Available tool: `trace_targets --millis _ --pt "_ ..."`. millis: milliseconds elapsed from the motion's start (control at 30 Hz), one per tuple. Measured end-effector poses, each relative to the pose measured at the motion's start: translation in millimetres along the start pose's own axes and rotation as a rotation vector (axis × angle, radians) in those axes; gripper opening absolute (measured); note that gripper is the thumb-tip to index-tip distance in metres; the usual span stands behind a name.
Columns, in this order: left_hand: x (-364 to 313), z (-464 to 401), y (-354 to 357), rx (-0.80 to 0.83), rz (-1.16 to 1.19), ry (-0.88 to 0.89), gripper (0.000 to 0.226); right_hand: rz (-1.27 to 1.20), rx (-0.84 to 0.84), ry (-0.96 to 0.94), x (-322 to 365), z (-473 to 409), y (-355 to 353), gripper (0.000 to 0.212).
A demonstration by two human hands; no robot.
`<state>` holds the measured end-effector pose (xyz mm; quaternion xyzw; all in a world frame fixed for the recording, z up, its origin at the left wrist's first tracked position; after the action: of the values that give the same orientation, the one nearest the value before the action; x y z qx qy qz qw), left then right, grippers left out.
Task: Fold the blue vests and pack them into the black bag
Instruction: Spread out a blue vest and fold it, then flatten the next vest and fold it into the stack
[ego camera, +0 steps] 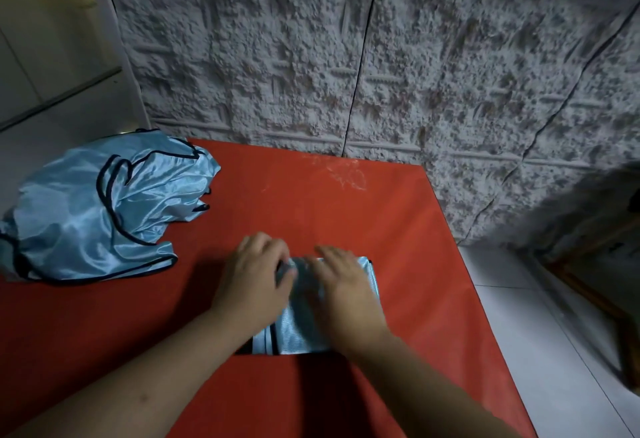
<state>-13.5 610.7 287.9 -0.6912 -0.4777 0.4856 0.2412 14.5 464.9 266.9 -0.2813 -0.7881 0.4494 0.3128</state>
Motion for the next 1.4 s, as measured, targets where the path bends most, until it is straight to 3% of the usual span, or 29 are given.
trace_targets --millis 33,133,233,433,567,667,767,900,1067,1200,1300,1400 --pt "-10 6 11 0.092 -0.061 0.071 0.011 0.054 0.119 0.000 10 7 20 0.061" --pt "-6 28 53 0.415 -0.219 0.028 0.045 0.153 0.378 0.179 -1 30 55 0.071" --pt "3 42 73 0.536 -0.252 0.052 0.076 0.169 0.485 0.244 -15 38 52 0.073" --pt "13 35 95 0.457 -0.332 0.164 0.059 0.148 0.516 0.327 -39 45 43 0.075" --pt "4 5 126 0.516 -0.319 0.252 0.069 0.153 0.480 0.354 -71 28 42 0.076" --pt "-15 -38 137 0.420 -0.250 0.265 0.072 0.159 0.446 0.385 -108 5 40 0.076" --pt "-30 -78 144 0.420 -0.113 0.179 0.079 0.180 0.446 0.413 -154 -20 43 0.076" --pt "-36 -92 121 0.256 -0.077 0.130 0.067 0.209 0.436 0.434 -215 -59 45 0.077" --pt "-8 -67 130 0.347 -0.120 0.126 0.068 0.229 0.456 0.450 -267 -104 53 0.076" --pt "0 -64 139 0.372 -0.157 0.113 0.073 0.223 0.480 0.455 -271 -115 55 0.074" --pt "1 -66 131 0.390 -0.137 0.085 0.065 0.201 0.337 0.463 -251 -117 37 0.071" --pt "13 -65 104 0.372 -0.140 0.035 0.057 -0.040 0.205 0.372 -175 -118 32 0.066"
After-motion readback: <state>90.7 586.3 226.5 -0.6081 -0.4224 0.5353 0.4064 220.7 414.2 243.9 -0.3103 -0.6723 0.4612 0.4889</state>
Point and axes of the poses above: each hand's wrist, its own z-axis away from the middle knuckle, its own y-axis out of the palm, x = y × z, the point moved 8 cm from there along -z, towards the middle knuckle
